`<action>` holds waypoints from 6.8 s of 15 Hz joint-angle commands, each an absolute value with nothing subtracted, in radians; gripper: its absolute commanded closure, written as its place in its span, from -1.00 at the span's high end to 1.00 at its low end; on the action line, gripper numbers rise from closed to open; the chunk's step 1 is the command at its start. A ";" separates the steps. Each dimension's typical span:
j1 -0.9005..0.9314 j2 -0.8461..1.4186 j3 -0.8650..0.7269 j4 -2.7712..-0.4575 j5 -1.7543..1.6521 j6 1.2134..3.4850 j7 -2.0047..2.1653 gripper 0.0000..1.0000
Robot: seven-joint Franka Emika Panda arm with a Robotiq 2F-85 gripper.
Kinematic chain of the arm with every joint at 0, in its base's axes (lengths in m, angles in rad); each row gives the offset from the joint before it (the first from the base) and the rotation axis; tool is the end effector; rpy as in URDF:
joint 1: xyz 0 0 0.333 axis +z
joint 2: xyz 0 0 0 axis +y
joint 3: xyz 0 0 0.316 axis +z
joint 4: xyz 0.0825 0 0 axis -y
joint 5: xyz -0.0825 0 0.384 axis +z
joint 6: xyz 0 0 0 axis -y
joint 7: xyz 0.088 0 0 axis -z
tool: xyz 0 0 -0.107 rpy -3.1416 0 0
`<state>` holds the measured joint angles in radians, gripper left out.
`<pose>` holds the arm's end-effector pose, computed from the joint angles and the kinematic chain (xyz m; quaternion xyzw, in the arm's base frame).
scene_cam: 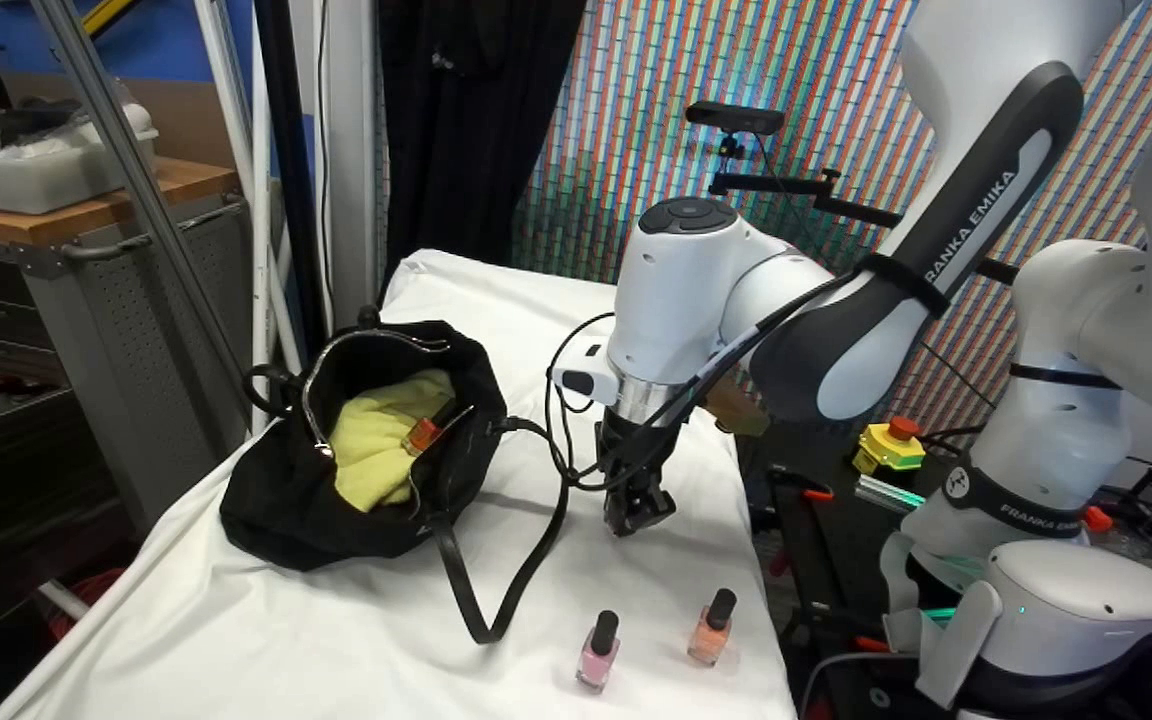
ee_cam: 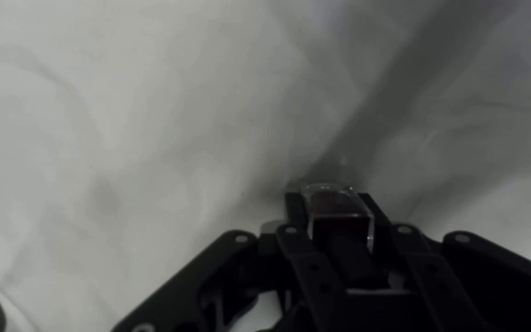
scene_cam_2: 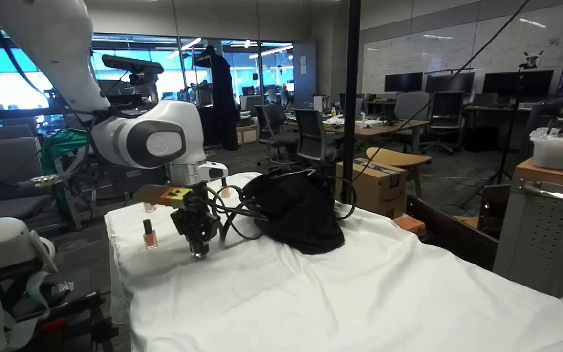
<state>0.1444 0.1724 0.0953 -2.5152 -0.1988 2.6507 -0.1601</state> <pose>0.4469 0.1161 0.2113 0.9580 0.2837 -0.0158 0.0377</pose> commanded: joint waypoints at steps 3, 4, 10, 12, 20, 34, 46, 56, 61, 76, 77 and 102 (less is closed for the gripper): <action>0.179 0.070 0.114 -2.437 -0.237 2.465 -0.034 -0.70; 0.187 0.059 0.121 -2.411 -0.253 2.432 0.001 -0.70; 0.223 0.099 0.160 -2.192 -0.374 2.319 0.230 -0.70; 0.227 0.143 0.156 -2.109 -0.427 2.300 0.281 -0.70; 0.226 0.400 0.067 -1.748 -0.470 2.238 0.277 -0.70; 0.221 0.680 -0.029 -1.374 -0.390 2.105 0.252 0.71; 0.229 0.341 0.043 -1.770 -0.298 2.120 0.273 1.00; 0.227 -0.027 0.153 -2.310 -0.126 2.275 0.354 1.00; 0.237 -0.097 0.209 -2.504 -0.046 2.435 0.421 1.00; 0.233 0.028 0.233 -2.632 0.018 2.669 0.407 1.00; 0.234 0.042 0.233 -2.631 0.021 2.679 0.408 1.00; 0.264 0.082 0.226 -2.658 0.010 2.763 0.344 1.00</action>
